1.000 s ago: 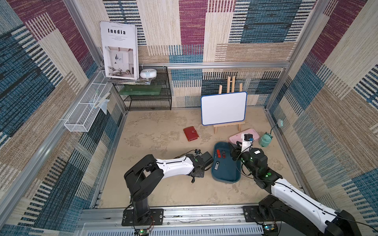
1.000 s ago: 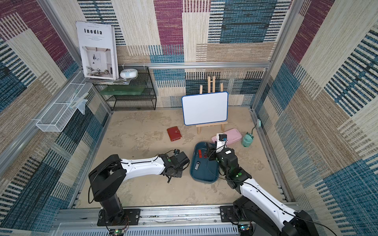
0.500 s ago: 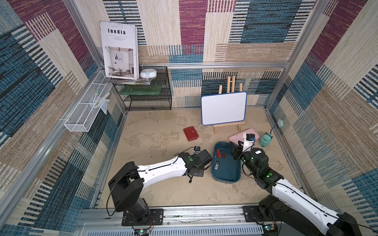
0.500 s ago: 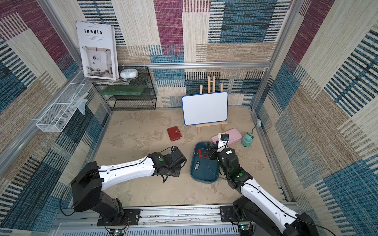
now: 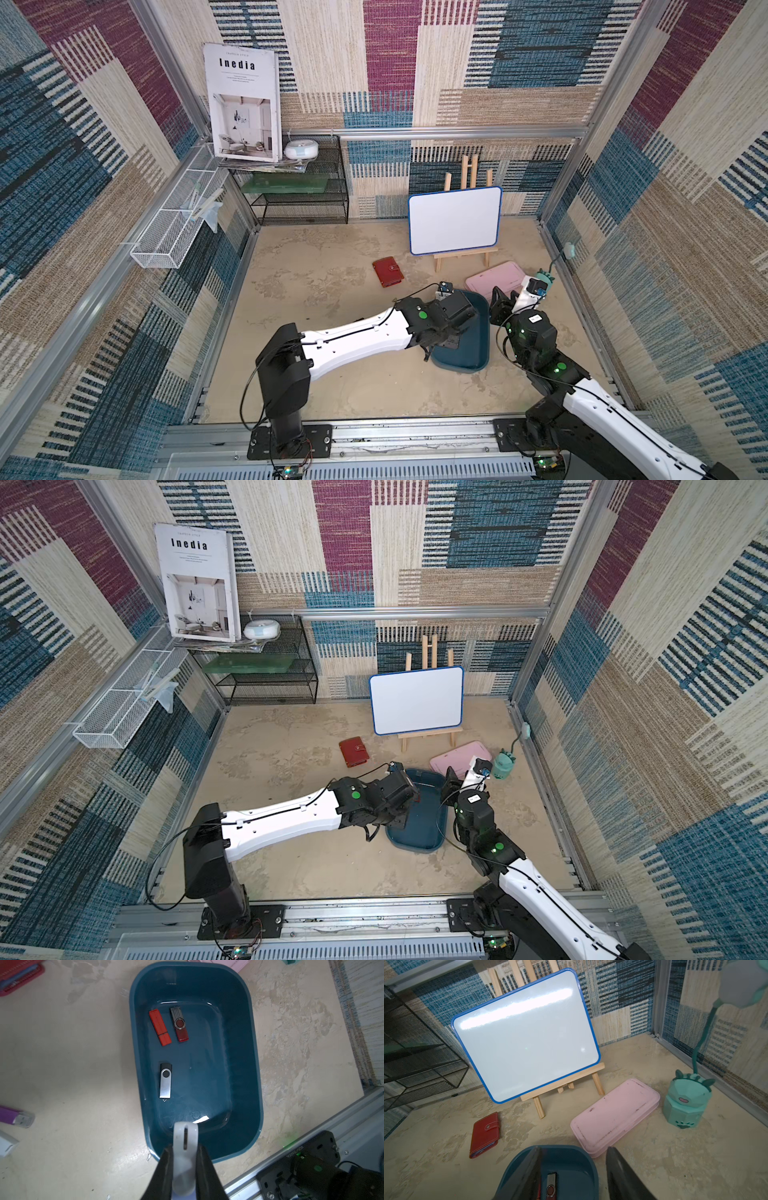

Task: Put the usb flash drive into the storage box
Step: Place the USB flash in the storage box.

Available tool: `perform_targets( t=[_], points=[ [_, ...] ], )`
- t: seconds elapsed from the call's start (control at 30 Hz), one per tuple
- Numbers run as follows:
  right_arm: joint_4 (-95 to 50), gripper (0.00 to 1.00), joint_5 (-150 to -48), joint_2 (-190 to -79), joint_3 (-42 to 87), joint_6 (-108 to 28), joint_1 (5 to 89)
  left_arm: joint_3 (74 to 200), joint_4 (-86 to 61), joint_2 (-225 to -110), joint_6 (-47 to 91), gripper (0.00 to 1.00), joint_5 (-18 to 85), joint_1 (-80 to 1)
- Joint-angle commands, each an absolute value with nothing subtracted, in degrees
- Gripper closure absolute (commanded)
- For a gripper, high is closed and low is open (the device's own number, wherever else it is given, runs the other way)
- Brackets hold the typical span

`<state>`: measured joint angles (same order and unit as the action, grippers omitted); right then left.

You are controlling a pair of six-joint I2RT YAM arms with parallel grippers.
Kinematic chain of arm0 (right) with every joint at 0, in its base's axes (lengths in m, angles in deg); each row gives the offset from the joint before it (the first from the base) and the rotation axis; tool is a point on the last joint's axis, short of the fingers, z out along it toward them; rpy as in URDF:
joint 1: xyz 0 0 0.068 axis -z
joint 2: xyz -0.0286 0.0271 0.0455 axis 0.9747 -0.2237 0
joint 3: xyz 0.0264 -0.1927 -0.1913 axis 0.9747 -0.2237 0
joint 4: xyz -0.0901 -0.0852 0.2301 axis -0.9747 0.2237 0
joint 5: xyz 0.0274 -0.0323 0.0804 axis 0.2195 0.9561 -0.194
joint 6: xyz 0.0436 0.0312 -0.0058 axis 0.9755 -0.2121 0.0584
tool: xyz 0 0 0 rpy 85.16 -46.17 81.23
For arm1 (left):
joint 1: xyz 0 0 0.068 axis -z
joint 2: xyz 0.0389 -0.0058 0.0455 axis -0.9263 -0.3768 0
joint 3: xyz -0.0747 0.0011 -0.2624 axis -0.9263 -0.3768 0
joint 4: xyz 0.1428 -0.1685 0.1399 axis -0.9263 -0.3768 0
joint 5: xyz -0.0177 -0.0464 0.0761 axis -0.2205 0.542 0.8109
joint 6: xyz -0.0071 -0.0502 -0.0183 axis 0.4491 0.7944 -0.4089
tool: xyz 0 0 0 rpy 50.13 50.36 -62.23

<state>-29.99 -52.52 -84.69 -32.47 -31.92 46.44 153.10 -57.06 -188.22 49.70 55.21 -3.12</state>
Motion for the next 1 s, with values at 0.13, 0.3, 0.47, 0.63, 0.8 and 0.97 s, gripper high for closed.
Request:
perform_targets(
  t=[0.13,0.3,0.47,0.63,0.8,0.97],
  points=[
    [-29.87,0.45,-48.53,-82.82,-33.34,-30.76,46.54,162.75,-57.81,-199.86,49.05,0.93,51.80,-3.00],
    [-30.37,0.45,-48.70,-83.58,-33.45,-30.94,46.56,167.60,-58.93,-206.67,49.44,0.92,51.58,-3.00],
    [-30.46,0.45,-48.97,-83.94,-33.31,-30.96,46.49,171.01,-61.05,-210.75,49.47,0.92,53.96,-3.09],
    [-30.54,0.45,-48.46,-84.02,-33.40,-31.26,46.53,172.59,-62.21,-213.28,49.37,0.92,54.90,-3.93],
    [-30.44,0.46,-48.32,-83.59,-33.34,-31.29,46.49,171.93,-62.91,-214.44,49.99,0.92,55.68,-4.64],
    [-30.65,0.46,-48.00,-82.73,-33.79,-31.09,46.53,171.80,-62.87,-215.03,49.95,0.92,55.59,-5.01]
  ],
)
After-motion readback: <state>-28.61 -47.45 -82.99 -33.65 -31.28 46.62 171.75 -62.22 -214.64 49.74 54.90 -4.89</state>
